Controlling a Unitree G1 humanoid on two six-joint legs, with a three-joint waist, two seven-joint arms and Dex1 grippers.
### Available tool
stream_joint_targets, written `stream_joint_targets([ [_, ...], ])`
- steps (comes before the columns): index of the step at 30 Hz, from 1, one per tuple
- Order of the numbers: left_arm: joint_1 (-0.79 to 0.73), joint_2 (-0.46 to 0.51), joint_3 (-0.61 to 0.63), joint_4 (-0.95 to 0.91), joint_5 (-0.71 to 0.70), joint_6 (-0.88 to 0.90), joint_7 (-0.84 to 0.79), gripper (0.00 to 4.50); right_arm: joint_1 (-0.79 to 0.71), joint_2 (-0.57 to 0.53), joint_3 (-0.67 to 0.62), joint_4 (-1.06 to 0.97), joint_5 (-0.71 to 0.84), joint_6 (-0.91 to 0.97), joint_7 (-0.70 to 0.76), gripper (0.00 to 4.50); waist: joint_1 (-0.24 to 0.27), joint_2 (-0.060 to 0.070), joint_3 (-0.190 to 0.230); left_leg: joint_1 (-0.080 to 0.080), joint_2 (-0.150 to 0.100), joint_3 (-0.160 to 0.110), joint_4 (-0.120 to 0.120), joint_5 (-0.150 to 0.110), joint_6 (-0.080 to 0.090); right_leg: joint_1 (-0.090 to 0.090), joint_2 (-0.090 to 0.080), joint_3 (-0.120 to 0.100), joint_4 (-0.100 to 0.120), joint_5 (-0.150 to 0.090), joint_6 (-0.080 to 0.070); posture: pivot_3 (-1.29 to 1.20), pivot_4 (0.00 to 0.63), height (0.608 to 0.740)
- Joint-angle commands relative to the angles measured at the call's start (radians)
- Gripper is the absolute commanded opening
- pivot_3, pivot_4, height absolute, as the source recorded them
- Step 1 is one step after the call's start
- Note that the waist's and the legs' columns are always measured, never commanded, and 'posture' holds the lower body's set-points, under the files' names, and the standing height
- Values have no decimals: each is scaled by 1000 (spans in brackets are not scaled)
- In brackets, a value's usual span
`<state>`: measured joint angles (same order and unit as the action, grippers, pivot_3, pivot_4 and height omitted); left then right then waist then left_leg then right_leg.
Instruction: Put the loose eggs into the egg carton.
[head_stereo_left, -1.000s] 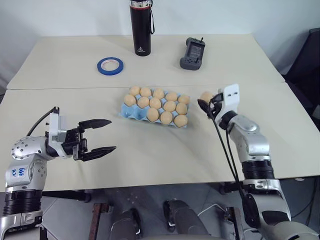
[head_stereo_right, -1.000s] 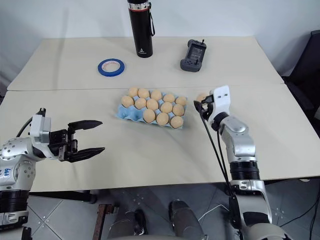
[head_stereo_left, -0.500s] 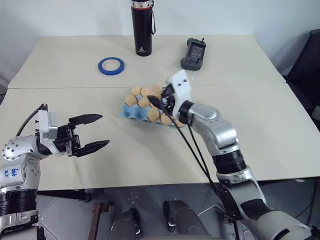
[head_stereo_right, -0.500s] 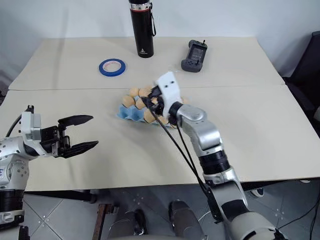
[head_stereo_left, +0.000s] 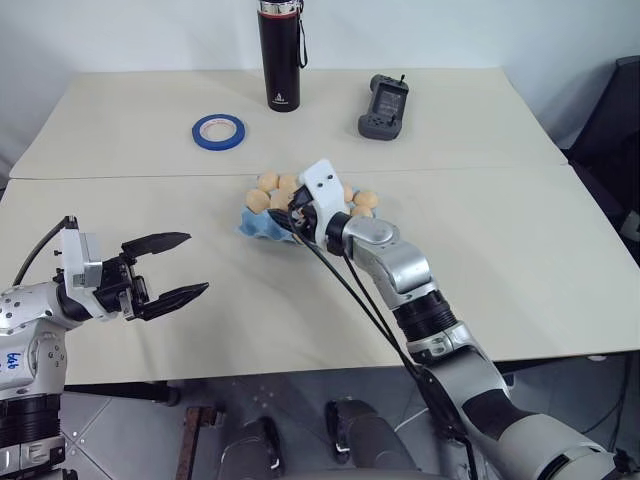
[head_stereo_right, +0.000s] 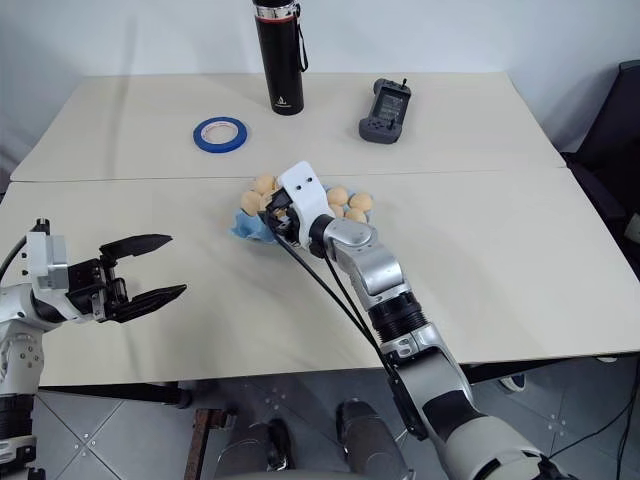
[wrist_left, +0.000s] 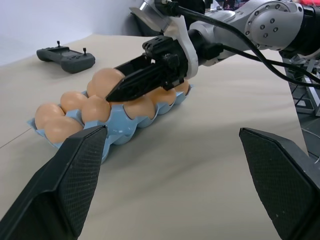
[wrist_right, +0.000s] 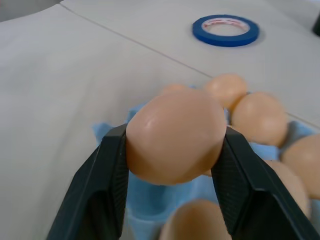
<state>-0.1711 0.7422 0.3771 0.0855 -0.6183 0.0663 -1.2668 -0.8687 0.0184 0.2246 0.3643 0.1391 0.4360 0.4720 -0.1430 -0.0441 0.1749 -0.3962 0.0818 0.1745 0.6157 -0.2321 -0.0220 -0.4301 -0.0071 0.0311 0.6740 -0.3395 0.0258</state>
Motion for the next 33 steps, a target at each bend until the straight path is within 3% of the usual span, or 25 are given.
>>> stream_joint_targets([
  [1,1,1,22,-27,-10,-15,8,4500,-32,20,11,-3,-12,-34,21,3511,1,0,0,0,0,0,0,0,0,0,0,0,0,0,0,0,150,740],
  [4,0,-1,20,-24,-10,-17,9,4500,-35,23,9,-5,-15,-38,22,4462,3,0,0,0,0,0,0,0,0,0,0,0,-1,0,0,0,150,740],
  [13,0,-7,22,-21,-6,-26,24,4500,-20,-19,-5,-78,1,-20,76,4462,2,0,0,0,0,0,-1,0,0,0,0,0,-1,0,0,0,150,740],
  [18,-2,-34,60,-44,27,-71,143,4500,91,-147,-44,-289,97,-21,238,4462,8,0,0,-1,0,-1,-1,-1,0,0,0,-1,-3,0,0,0,150,740],
  [23,22,-64,104,-133,66,-96,302,4500,173,-270,-101,-363,155,-29,320,4462,12,0,0,-2,0,-1,-1,-1,2,1,0,-1,-6,1,2,0,150,740],
  [29,158,-108,195,-300,66,-71,465,4500,266,-393,-196,-391,242,-76,448,4462,6,0,0,-2,0,-1,-2,-1,1,1,1,-1,-6,1,2,0,150,740],
  [33,337,-176,306,-416,90,-73,578,4500,381,-557,-223,-364,294,-162,697,4462,11,-1,0,-1,0,-1,-2,-3,3,3,0,-1,-11,0,3,0,150,740],
])
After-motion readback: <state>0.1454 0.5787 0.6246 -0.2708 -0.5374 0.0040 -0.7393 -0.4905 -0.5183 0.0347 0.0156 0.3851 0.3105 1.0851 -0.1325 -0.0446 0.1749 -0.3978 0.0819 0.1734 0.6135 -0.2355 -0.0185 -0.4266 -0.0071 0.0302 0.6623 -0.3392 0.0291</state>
